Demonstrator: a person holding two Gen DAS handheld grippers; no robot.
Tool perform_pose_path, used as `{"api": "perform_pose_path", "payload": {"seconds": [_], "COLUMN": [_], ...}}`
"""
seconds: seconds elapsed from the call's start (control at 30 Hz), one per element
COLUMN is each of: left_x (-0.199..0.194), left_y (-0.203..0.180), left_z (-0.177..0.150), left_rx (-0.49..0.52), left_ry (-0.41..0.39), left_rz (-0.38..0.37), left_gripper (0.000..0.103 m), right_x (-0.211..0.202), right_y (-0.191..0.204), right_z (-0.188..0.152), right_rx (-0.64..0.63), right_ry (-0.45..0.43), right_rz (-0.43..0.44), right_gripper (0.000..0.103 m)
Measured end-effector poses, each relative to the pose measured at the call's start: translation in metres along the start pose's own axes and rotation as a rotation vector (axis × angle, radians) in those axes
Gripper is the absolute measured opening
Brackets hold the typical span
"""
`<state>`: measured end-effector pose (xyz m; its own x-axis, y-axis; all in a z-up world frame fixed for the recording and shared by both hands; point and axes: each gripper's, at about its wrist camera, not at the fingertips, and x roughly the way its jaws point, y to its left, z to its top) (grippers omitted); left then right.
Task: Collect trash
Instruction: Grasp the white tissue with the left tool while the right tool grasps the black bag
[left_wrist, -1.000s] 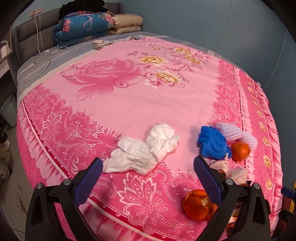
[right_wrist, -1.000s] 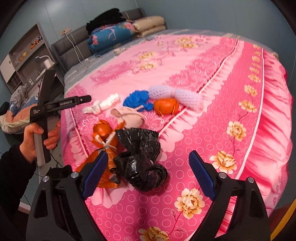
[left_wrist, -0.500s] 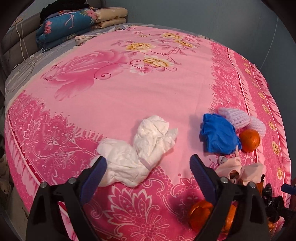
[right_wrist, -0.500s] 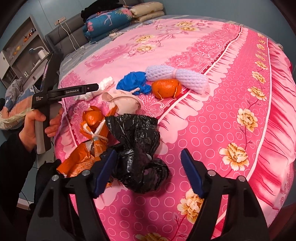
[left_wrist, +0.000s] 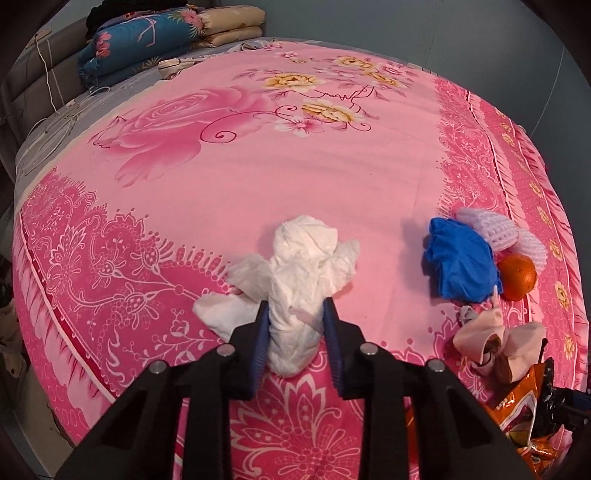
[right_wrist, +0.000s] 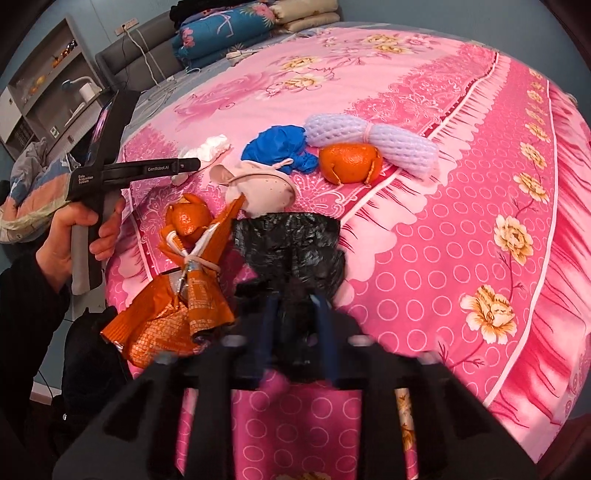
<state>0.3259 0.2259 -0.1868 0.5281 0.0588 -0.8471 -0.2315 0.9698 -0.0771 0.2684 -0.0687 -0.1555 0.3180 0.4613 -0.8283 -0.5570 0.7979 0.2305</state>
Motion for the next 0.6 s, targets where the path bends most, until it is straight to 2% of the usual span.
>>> {"api": "perform_pose_path", "payload": {"seconds": [0.6], "left_x": [-0.057], "left_y": [-0.001], "left_z": [-0.013], "left_rx": [-0.024], "left_ry": [-0.088], "left_rz": [-0.013], "left_gripper": [0.024], "right_x": [-0.05], "right_y": [-0.001], "right_z": [0.0], "right_rx": [0.017], "right_ry": [-0.096], "right_rz": [0.029], "right_gripper": [0.011]}}
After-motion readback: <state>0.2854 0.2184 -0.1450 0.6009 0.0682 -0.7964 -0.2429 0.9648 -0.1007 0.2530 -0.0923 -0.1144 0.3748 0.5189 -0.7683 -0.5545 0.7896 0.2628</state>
